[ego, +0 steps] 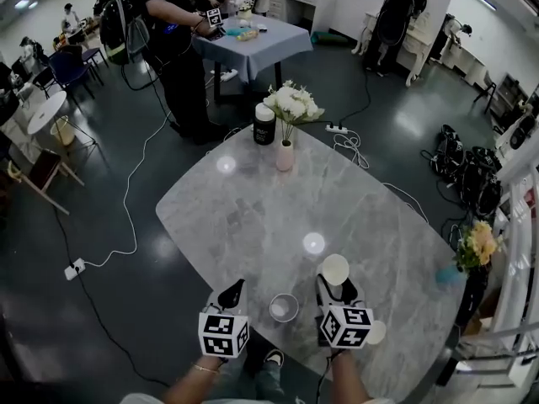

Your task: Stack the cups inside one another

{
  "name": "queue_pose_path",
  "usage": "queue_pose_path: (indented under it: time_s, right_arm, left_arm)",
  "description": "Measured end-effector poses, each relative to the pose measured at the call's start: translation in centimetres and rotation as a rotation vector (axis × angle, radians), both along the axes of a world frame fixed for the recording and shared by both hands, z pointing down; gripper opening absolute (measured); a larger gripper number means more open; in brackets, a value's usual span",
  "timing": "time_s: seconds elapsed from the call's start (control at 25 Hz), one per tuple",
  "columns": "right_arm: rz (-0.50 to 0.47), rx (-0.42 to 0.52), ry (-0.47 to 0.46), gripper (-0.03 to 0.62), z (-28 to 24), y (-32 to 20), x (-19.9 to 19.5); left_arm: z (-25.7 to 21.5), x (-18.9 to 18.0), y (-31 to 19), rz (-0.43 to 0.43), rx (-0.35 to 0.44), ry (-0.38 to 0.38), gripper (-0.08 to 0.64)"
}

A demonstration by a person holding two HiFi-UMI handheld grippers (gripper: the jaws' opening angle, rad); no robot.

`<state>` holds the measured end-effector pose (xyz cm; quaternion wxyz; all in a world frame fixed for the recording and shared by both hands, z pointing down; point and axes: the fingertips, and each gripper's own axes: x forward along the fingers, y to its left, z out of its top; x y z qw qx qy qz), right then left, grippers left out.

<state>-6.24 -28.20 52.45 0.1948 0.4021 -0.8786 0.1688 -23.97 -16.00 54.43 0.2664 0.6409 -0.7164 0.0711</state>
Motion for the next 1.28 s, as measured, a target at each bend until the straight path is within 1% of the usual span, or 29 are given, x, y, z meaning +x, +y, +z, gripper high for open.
queue_pose_path:
  time_s: [0.64,0.88,1.28]
  right_arm:
    - [-0.127,0.020,-0.075,0.235,-3.2,7.0,-1.1]
    - [-0.188,0.011,-0.076,0.235,-3.1,9.3,-2.0]
    - [-0.274,-0.020,-0.064,0.235,-1.7,12.5,-3.9]
  left_arm:
    - [-2.7,2.5,4.2,-0.059,0.051,-0.026,-0.005]
    - [-3.1,2.7,6.1,-0.097,0.060,-0.029,-0.005]
    - [-2.0,2.5,9.1,-0.147,0.042,-0.014,-0.005]
